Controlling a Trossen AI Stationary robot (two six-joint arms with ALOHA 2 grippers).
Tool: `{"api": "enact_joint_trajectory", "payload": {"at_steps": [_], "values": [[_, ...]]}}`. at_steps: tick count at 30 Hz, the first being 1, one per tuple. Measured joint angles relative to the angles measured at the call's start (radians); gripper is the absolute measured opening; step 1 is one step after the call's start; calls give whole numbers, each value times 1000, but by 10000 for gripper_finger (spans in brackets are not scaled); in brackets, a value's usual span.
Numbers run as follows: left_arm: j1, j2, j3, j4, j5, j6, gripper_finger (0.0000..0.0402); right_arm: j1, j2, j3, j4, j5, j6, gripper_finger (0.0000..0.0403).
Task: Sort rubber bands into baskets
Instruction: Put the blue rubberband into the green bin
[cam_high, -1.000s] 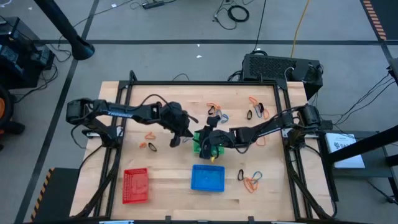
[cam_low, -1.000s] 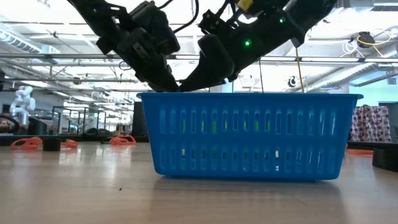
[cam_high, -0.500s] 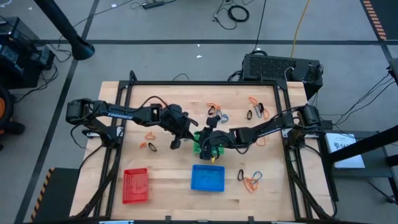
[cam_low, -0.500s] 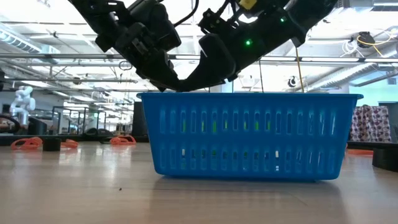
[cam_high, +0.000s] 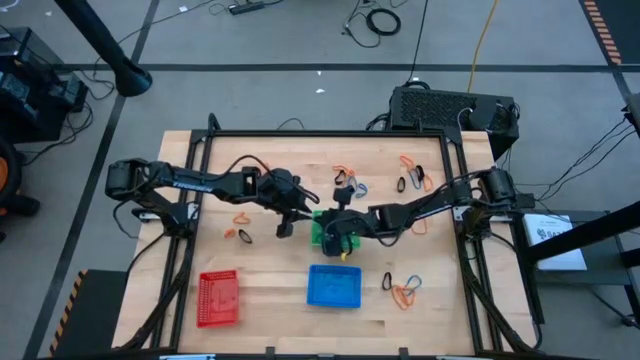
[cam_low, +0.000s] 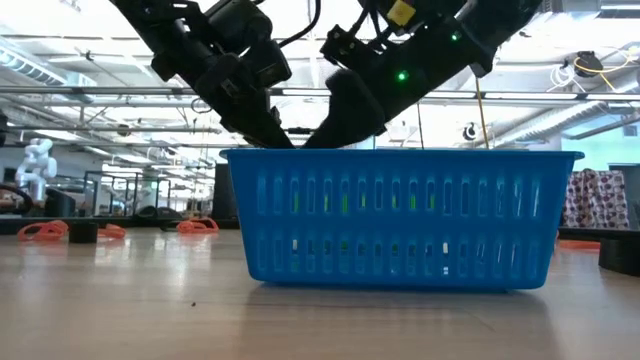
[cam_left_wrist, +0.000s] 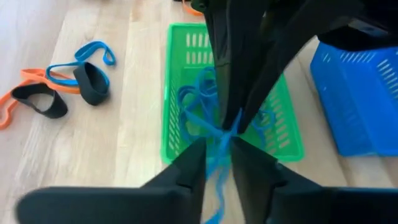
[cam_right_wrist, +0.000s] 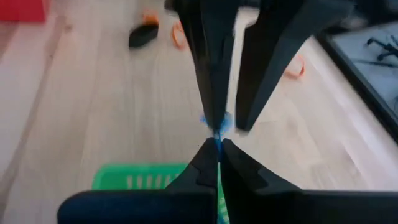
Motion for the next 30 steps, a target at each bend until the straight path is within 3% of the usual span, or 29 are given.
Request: {"api": "enact_joint_trajectory", "payload": {"at_steps": [8,17,23,30], "values": [[4,-56,0,-97,-4,53,170,-4,-37,2,-169,-34,134,1],[41,-190,-9,-310,-22,49,178,8,-84,138,-667,-194,371,0],[55,-220,-84,-304,-22,43,178,3,-84,149,-682,-256,464,8],[55,-237,-127,-261,-22,20,177,-33,-84,149,-736,-370,539,59]]}}
